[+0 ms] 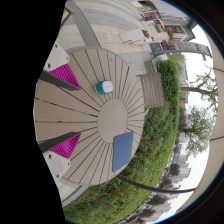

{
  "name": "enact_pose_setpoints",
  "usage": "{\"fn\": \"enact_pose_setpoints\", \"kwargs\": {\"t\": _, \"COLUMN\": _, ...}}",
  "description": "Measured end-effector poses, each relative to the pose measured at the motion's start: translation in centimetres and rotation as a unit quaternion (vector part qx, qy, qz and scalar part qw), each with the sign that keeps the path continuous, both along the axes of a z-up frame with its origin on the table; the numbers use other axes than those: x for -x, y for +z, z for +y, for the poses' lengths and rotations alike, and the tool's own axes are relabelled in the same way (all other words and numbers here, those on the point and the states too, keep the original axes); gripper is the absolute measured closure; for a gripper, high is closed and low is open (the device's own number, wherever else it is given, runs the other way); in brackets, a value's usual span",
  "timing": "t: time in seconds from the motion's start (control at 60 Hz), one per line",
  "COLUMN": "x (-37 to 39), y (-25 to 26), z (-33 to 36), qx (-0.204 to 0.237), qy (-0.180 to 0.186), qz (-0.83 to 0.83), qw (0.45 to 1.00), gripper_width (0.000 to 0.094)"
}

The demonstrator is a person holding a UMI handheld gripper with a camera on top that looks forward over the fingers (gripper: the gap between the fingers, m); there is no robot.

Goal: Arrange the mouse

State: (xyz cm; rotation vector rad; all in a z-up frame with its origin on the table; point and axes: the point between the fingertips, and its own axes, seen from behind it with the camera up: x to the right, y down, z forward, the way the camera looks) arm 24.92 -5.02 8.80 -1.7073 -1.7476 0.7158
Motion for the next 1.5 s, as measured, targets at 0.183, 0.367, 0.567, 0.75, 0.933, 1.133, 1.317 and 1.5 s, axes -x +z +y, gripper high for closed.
{"fn": "enact_pose_setpoints", "kwargs": {"t": 0.183, "x": 2.4, "y": -1.3, "z": -6.4, "qx": 0.003, "qy": 0.015, "qz": 0.005, "qw": 1.000, "gripper_width": 0.0080}}
{"fn": "enact_pose_setpoints", "kwargs": {"t": 0.367, "x": 5.5, "y": -3.2, "z": -9.0, "qx": 0.001, "qy": 0.000, "qz": 0.026, "qw": 1.000, "gripper_width": 0.0079}}
{"fn": "enact_pose_setpoints", "kwargs": {"t": 0.567, "x": 10.4, "y": -6.4, "z": -10.2, "qx": -0.002, "qy": -0.019, "qz": 0.050, "qw": 0.999, "gripper_width": 0.0078}}
{"fn": "enact_pose_setpoints", "kwargs": {"t": 0.75, "x": 14.1, "y": -9.3, "z": -10.0, "qx": 0.004, "qy": -0.037, "qz": 0.049, "qw": 0.998, "gripper_width": 0.0078}}
{"fn": "enact_pose_setpoints", "kwargs": {"t": 0.933, "x": 17.9, "y": -9.9, "z": -9.1, "qx": 0.000, "qy": -0.046, "qz": 0.049, "qw": 0.998, "gripper_width": 0.0083}}
{"fn": "enact_pose_setpoints", "kwargs": {"t": 1.133, "x": 19.8, "y": -9.9, "z": -7.2, "qx": -0.011, "qy": -0.063, "qz": 0.045, "qw": 0.997, "gripper_width": 0.0104}}
{"fn": "enact_pose_setpoints", "kwargs": {"t": 1.317, "x": 19.9, "y": -10.1, "z": -7.4, "qx": 0.006, "qy": -0.072, "qz": 0.038, "qw": 0.997, "gripper_width": 0.0274}}
{"fn": "enact_pose_setpoints", "kwargs": {"t": 1.5, "x": 19.9, "y": -10.1, "z": -6.9, "qx": -0.004, "qy": -0.075, "qz": 0.022, "qw": 0.997, "gripper_width": 0.0503}}
